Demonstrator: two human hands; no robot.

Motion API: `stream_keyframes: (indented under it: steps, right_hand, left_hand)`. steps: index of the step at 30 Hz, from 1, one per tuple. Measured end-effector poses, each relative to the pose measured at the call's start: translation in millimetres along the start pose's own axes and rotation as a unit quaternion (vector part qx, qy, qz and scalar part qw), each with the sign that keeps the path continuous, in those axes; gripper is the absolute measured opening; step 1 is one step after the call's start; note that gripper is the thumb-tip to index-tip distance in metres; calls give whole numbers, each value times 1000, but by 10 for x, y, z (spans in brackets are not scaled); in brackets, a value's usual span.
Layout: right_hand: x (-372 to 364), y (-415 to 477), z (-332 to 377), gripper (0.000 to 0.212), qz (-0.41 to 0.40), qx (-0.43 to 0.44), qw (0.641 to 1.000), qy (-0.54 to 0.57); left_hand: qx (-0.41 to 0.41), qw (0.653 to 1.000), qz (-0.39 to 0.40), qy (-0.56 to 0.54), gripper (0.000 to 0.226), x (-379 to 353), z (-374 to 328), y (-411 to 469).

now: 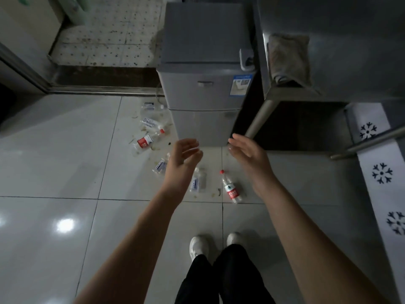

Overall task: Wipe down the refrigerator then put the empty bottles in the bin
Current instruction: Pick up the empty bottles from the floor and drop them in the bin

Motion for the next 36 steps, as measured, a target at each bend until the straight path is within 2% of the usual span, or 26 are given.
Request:
stream_keyframes:
  steps: [7, 14, 17, 21, 24, 29, 36]
  right_hand:
    - [-226, 92, -778, 33, -22, -47, 998, -31]
    - [-393, 380, -2010, 40, -12, -113, 991, -76]
    - [-485, 506, -2643, 37, -23, -127, 988, -86]
    - [-582, 711, -3499, 22, -60, -137, 980, -133]
    - [-617, 855, -4140, 21, -73, -160, 970, -171]
    - [-696, 1144, -4930, 38, -60, -168, 955, -236]
    - [-692, 1666, -5666, 44, -85, -159, 941, -287]
  left_hand:
    - [30, 999, -18, 13, 28, 260, 724, 135]
    - [58, 997, -42, 35, 23, 497, 1813, 412]
    - [71, 995, -56, 38, 23, 599, 2412, 561]
    - [97, 992, -64, 41, 23, 669, 3219, 762]
    - [116, 990, -69, 43, 22, 707, 3789, 911]
    - [160, 984, -52, 51, 20, 778, 4629, 1204]
    - [184, 979, -35, 82, 21, 886, 5523, 1609]
Point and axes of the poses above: each hand's wrist, its own y-axis towards the middle knuckle, its own x-axis out of the back of the hand, z = x × y, the point moved 1 cm from there along y, towards the middle knuckle, and after that the axes turned 13 degrees about -y, right-handed, at the moved point
